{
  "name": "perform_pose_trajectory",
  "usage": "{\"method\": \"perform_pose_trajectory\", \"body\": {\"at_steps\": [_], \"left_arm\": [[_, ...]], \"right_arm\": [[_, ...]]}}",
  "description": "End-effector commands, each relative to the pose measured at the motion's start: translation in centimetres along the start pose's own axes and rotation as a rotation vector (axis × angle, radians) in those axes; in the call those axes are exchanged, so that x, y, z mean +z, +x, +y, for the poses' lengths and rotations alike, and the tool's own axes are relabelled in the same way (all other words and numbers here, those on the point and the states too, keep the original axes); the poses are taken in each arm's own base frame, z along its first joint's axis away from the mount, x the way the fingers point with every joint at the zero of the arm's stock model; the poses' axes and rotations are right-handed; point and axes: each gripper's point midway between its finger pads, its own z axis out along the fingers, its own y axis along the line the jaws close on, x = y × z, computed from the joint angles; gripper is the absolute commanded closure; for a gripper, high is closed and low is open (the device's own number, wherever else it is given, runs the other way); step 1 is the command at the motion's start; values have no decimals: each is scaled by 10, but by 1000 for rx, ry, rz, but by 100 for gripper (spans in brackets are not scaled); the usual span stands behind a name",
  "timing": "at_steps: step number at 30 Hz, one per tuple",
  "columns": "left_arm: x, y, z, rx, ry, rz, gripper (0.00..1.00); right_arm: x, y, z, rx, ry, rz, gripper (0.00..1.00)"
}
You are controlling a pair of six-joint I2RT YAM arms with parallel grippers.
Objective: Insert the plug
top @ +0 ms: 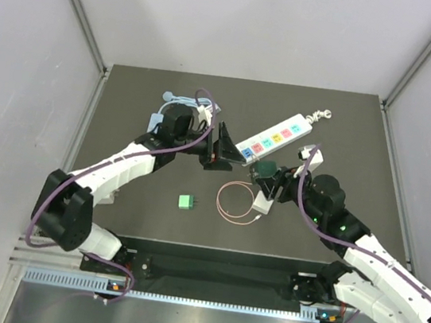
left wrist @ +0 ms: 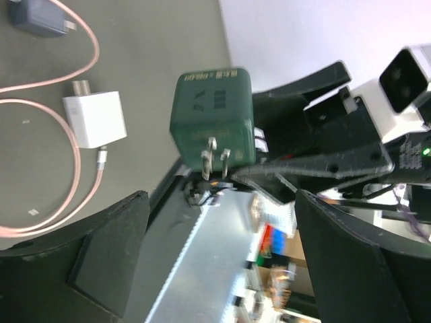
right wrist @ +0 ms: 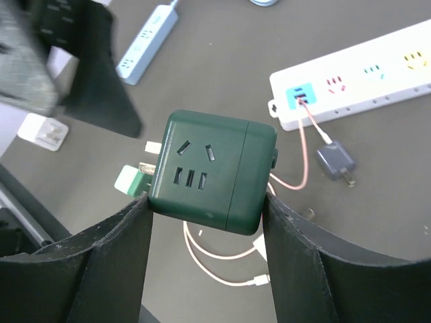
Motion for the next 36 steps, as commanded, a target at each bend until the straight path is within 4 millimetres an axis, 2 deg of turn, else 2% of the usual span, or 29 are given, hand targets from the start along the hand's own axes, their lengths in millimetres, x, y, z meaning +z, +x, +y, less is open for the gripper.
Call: {"method": "perform_pose_trajectory", "body": {"at_steps": [1,3,10,14,20,21,23,24,25,26,27,28,29,30,31,32,34,36], "left_arm": [[8,-4,-17,-38,131,24,8],[14,-1,-15,-81,151,54,8],[25,1,-13,-68,142,54,8],[31,4,-9,-93,140,73,15],[35,12,-8,-123,145,106,34],[36,15,-9,-123,147,113,44],[36,15,-10,-127,152,113,56],[36,15,-10,-127,158,115,64],[36,15,-12,-117,169,116,77],[36,16,-13,-112,174,120,85],[36,15,-14,-106,179,121,93],[35,16,-17,-92,196,133,100],[34,16,-20,-74,208,135,100],[32,16,-25,-52,224,136,100],[29,17,-30,-27,244,146,100],[27,18,-34,15,261,145,100],[20,16,-49,84,299,141,100],[12,18,-62,157,338,151,100]], "right_arm": [[2,-32,29,-17,-108,-107,62],[3,-33,37,-23,-139,-113,62],[4,-32,54,-25,-186,-118,62],[7,-28,55,-23,-176,-110,62],[12,-27,51,-25,-140,-119,62],[12,-27,51,-27,-138,-122,62],[13,-26,50,-20,-132,-124,61],[13,-25,50,-16,-132,-122,58],[12,-24,51,-6,-135,-117,56],[12,-24,53,-1,-146,-109,52],[12,-19,53,3,-147,-88,41],[11,-19,55,11,-152,-79,34],[9,-19,59,17,-172,-71,24],[7,-19,60,25,-174,-65,20],[5,-16,57,39,-164,-49,16],[-1,-17,64,45,-200,-47,14],[-8,-19,66,67,-218,-45,4],[-20,-22,74,82,-273,-45,0]]}}
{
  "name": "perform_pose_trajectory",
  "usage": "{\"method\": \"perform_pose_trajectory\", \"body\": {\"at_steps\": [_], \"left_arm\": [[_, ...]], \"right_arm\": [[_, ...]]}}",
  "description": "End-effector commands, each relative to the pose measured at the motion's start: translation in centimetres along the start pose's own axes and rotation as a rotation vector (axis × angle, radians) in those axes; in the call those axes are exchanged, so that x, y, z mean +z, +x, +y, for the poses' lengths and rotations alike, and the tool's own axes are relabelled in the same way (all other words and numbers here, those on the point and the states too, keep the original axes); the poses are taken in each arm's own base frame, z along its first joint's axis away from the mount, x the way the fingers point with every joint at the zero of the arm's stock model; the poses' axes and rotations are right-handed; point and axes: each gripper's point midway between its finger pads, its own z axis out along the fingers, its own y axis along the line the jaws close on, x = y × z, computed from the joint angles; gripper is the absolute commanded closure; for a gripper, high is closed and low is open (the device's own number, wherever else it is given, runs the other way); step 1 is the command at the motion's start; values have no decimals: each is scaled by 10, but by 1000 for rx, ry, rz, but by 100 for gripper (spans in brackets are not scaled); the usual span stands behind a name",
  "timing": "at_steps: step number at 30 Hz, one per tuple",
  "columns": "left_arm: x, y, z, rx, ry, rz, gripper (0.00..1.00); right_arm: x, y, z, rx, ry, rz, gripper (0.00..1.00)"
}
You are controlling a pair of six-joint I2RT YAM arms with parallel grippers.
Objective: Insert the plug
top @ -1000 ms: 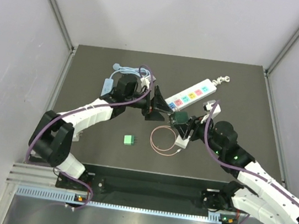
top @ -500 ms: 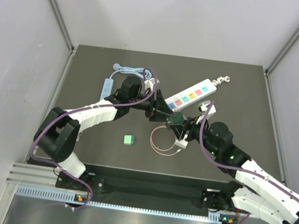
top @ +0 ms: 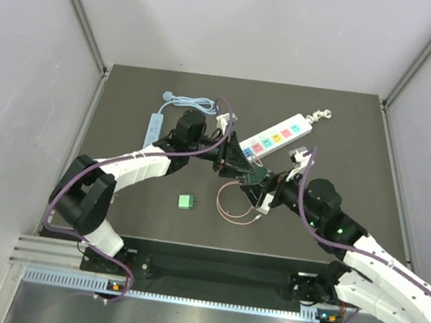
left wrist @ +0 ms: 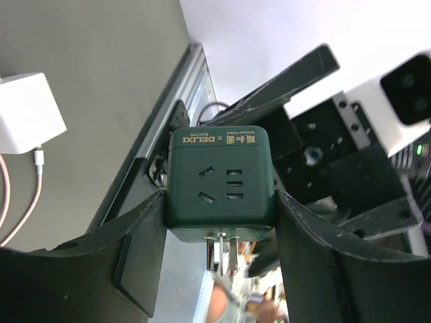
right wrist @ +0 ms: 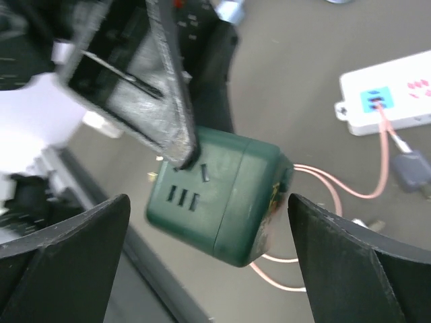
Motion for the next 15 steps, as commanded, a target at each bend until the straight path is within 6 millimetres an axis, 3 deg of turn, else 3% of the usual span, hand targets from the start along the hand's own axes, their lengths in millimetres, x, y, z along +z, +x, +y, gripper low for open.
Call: {"method": "perform_pose_trajectory", "body": {"at_steps": [1,4,7,15], "left_arm": [[-15,5,-61,275,157,30,100],[-21,10,-73,351,172,49,100],[-27,19,-83,428,204,67,100],[-40,42,-115,554,272,81,100]], "right_arm": [[-20,-29,32,59,-136,-60,0],[-34,-37,45,95,-227,-66,0],[-47,-37,70,125,-421,0,0],[-68,-65,87,167,-537,-35,0]]}}
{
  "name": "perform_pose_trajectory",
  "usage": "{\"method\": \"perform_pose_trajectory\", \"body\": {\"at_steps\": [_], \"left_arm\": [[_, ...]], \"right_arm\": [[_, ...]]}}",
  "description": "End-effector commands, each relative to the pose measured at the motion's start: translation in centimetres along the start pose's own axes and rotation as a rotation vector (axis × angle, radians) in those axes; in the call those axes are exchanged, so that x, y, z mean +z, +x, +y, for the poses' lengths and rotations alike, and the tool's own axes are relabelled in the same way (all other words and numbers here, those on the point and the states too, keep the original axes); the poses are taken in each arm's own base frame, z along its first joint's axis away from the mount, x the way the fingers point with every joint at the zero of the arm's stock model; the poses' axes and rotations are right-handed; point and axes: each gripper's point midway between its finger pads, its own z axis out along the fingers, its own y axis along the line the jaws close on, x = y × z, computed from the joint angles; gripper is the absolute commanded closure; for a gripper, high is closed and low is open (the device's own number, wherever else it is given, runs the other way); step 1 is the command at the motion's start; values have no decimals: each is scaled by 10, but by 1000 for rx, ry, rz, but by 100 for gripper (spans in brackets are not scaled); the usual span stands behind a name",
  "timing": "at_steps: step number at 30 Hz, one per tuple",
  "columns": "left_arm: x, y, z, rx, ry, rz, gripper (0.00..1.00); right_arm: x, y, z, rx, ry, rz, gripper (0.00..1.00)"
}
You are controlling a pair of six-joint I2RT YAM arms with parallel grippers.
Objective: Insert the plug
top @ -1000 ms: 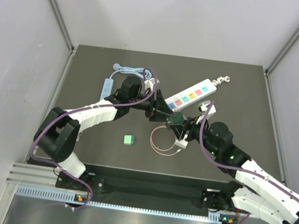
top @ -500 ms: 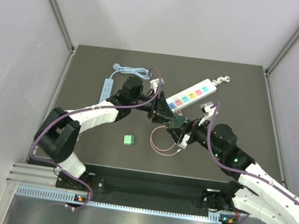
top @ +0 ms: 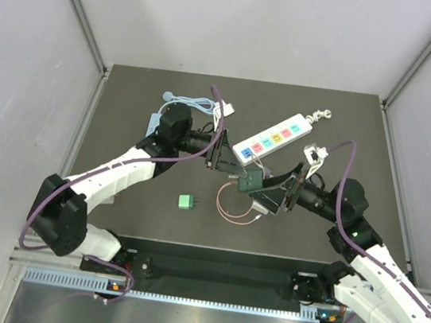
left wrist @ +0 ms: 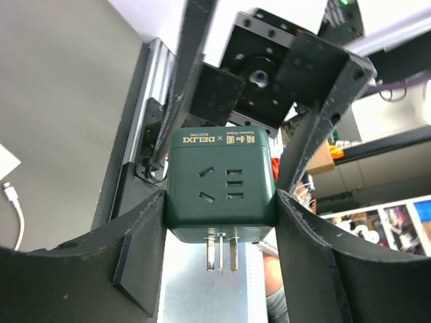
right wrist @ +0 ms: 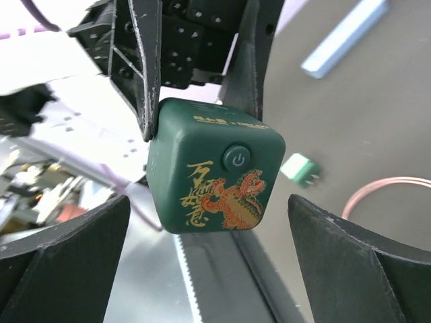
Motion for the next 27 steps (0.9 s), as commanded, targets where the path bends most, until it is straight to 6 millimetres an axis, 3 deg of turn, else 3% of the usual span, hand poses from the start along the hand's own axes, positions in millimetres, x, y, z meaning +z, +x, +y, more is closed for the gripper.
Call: {"method": "perform_pose_trajectory", "body": {"at_steps": [1,6,14,16,17,20,21,22,23,24,25,27], "left_arm": [[-2,-4,-48,207,101,5,100],[7,3,-63,244,121,15,100],[11,2,-70,268,124,2,100],[11,0,-70,272,119,-11,100],[11,0,-71,276,117,-15,100],[12,-4,-66,260,85,-37,99],[12,-6,-61,248,56,-45,86],[12,-10,-52,235,-2,-56,47],[12,-11,-47,224,-36,-62,32],[11,-14,-42,221,-72,-75,21],[10,-24,-40,250,-114,-112,17],[4,-27,-35,226,-180,-134,2]], "right_arm": [[-8,-26,49,-33,-175,-30,1],[-7,-28,62,-16,-235,-3,16],[-14,-29,75,3,-292,-19,28],[-15,-29,75,8,-290,-25,42],[-15,-29,75,11,-288,-23,57],[-15,-29,75,8,-286,-25,85],[-16,-29,75,5,-284,-28,98],[-16,-32,76,-17,-277,-40,100],[-16,-35,74,-31,-260,-46,100],[-15,-30,64,-48,-208,-23,100],[-16,-41,65,-81,-173,-50,100],[-16,-34,42,-126,-48,1,100]]}}
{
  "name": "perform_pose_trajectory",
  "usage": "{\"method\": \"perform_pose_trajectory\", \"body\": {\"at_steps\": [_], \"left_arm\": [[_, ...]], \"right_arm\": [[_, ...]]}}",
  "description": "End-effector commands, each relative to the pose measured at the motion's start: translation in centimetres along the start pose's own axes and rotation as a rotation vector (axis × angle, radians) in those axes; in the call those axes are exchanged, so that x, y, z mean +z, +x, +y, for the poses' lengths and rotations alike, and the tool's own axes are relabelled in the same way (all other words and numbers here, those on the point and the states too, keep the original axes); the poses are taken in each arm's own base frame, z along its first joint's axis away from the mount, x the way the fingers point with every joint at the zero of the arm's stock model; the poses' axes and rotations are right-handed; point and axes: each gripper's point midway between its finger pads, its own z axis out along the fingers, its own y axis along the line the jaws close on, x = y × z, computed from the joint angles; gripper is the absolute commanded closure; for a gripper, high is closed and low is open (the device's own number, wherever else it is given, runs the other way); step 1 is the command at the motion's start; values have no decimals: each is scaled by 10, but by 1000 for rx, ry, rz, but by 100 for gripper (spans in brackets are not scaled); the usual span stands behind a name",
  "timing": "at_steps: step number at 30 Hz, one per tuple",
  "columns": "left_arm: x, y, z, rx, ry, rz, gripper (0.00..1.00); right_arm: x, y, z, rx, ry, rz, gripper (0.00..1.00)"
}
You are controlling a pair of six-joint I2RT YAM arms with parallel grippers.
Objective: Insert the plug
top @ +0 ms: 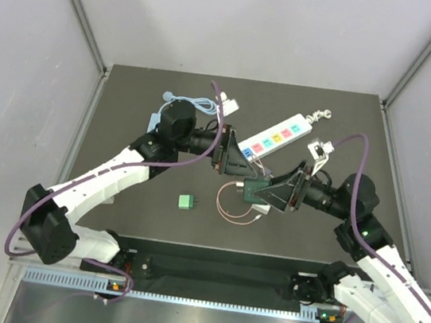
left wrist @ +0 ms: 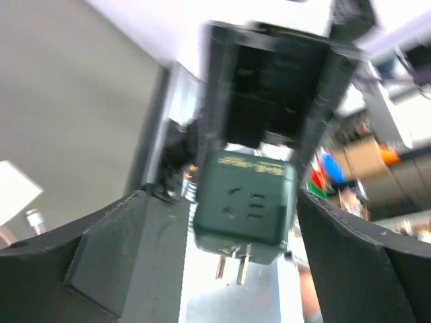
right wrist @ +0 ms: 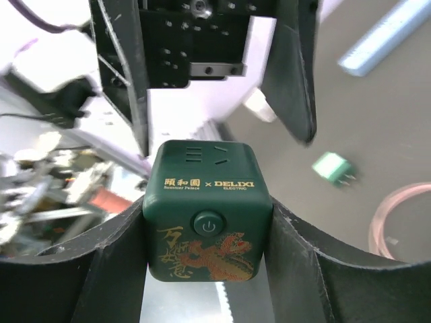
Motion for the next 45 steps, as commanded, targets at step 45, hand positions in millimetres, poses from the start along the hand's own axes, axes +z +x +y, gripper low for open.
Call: {"method": "perform_pose_trajectory", "body": {"at_steps": [45], "left_arm": [[-140,-14,94,335,-882,-303,3]], "right_arm": [[-32,-145,-407,-632,900,881,100]]}}
